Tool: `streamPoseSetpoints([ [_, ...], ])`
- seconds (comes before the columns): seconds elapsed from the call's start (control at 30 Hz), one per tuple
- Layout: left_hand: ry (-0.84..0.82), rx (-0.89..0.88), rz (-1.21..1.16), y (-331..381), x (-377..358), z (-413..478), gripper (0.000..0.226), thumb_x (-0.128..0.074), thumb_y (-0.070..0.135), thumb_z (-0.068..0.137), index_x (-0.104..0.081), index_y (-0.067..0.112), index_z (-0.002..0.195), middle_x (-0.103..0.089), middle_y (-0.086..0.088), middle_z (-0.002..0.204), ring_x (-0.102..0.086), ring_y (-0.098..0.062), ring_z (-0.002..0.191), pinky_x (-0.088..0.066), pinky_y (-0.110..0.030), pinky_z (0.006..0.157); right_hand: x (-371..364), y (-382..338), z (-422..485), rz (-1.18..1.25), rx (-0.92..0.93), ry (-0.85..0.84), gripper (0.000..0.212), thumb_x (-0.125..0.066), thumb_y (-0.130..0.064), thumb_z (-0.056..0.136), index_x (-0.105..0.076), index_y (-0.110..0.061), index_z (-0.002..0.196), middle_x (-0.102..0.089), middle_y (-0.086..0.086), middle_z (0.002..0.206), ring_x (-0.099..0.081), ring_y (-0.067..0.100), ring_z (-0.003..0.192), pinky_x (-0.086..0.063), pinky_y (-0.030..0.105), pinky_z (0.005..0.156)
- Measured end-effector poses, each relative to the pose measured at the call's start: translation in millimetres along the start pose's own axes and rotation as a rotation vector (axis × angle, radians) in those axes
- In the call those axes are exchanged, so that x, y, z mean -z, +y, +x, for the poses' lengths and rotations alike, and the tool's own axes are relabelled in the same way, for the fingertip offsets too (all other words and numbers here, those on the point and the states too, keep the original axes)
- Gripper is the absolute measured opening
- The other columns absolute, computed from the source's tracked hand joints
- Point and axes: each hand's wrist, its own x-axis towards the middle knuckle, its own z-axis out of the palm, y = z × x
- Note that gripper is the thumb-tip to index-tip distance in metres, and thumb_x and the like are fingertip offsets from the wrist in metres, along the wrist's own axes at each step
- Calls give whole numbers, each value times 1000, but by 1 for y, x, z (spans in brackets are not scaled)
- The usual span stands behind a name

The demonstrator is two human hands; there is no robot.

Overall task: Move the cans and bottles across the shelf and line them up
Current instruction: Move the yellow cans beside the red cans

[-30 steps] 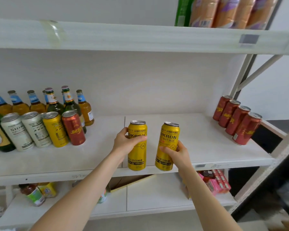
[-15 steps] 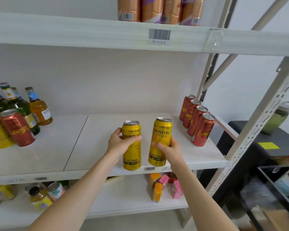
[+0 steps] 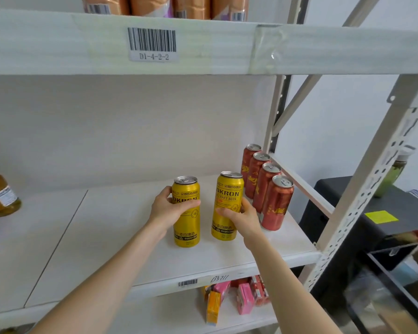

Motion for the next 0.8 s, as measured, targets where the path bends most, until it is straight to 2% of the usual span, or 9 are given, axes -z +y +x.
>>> streamPoseSetpoints([
  [0.2,14,-2,23,-6,-22,38,48,-92,28,62,-64,27,101,-73,4,97,-70,-14,90,-55,-34,78,10,12,52,-3,-5,-4,42,-84,-13,70,-64,-22,106,-74,-2,96,-70,15,88,-53,29,73],
  [0.37,29,-12,12,-13,-40,73,49,-93,29,60,-64,30,100,-73,4,99,-70,-13,91,-54,-33,77,15,19,99,11,0,-20,46,-84,-13,70,-63,-21,109,-72,-1,100,-69,16,92,-54,30,75],
  [0.5,46,-24,-4,-18,-50,98,58,-92,37,51,-65,30,101,-74,5,99,-70,-12,92,-56,-36,81,15,29,132,13,35,-23,45,-84,-12,70,-63,-23,109,-73,-1,102,-69,15,93,-55,33,80],
  [0.67,78,-52,-28,-24,-59,120,50,-92,27,61,-65,29,103,-73,7,99,-70,-10,92,-54,-31,77,10,34,163,7,73,-11,49,-83,-9,72,-60,-17,115,-71,-2,102,-67,9,89,-50,20,68],
  [0.8,100,-68,-40,-27,-61,133,51,-93,26,59,-65,28,102,-74,6,98,-71,-11,91,-55,-31,77,5,38,184,-3,90,36,50,-83,-9,71,-58,-18,114,-68,-4,100,-64,5,86,-47,18,65],
])
